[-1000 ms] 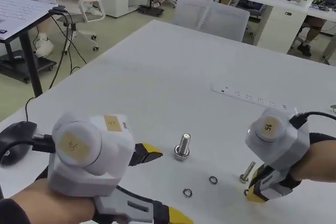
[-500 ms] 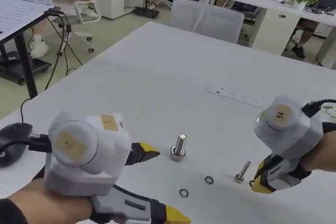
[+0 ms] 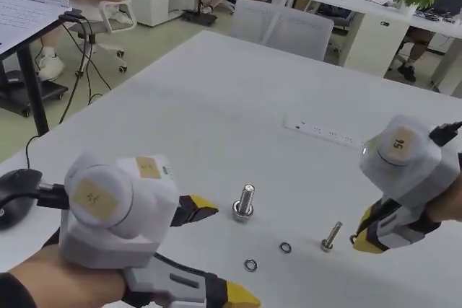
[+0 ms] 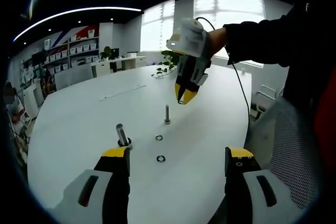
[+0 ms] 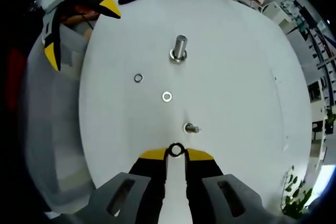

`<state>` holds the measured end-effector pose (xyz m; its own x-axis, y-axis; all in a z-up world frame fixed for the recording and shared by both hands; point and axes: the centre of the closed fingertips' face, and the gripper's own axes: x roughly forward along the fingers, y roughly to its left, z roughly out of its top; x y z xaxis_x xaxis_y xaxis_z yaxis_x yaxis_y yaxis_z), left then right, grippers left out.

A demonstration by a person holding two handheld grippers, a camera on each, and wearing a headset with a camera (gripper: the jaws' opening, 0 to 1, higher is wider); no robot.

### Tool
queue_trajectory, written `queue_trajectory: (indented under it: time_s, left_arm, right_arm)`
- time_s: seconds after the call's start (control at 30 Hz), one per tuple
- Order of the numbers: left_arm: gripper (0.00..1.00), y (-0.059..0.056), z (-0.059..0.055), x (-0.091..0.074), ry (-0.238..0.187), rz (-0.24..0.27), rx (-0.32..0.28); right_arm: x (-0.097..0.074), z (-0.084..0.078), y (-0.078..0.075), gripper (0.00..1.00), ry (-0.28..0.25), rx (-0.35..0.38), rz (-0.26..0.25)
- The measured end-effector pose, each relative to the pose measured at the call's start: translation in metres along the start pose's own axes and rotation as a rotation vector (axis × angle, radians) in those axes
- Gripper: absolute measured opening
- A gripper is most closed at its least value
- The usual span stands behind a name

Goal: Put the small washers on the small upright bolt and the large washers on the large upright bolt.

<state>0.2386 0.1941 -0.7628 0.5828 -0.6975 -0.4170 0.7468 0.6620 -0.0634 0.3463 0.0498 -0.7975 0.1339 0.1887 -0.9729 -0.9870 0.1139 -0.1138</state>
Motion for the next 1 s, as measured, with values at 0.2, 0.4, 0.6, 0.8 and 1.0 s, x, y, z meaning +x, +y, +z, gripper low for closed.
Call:
queue_trajectory:
  time_s: [0.2, 0.4, 0.6, 0.8, 1.0]
  left_arm:
    - [0.73, 0.000, 0.000, 0.000, 0.002, -0.001, -0.001]
    - [0.73, 0.001, -0.001, 0.000, 0.002, 0.003, -0.003]
    - [0.73, 0.003, -0.001, 0.000, 0.004, 0.009, -0.008]
    - [0.73, 0.004, -0.003, 0.000, 0.009, 0.011, -0.012]
    - [0.73, 0.006, -0.004, 0.001, 0.014, 0.012, -0.016]
  right_arm:
    - [-0.004, 0.008, -0.009, 0.14, -0.012, -0.011, -0.018]
    - [-0.004, 0.015, -0.013, 0.14, -0.010, -0.028, -0.022]
    - [0.000, 0.019, -0.019, 0.14, -0.002, -0.046, -0.019]
    - [0.006, 0.022, -0.021, 0.14, 0.004, -0.056, -0.008]
    - [0.013, 0.020, -0.023, 0.14, 0.015, -0.059, 0.005]
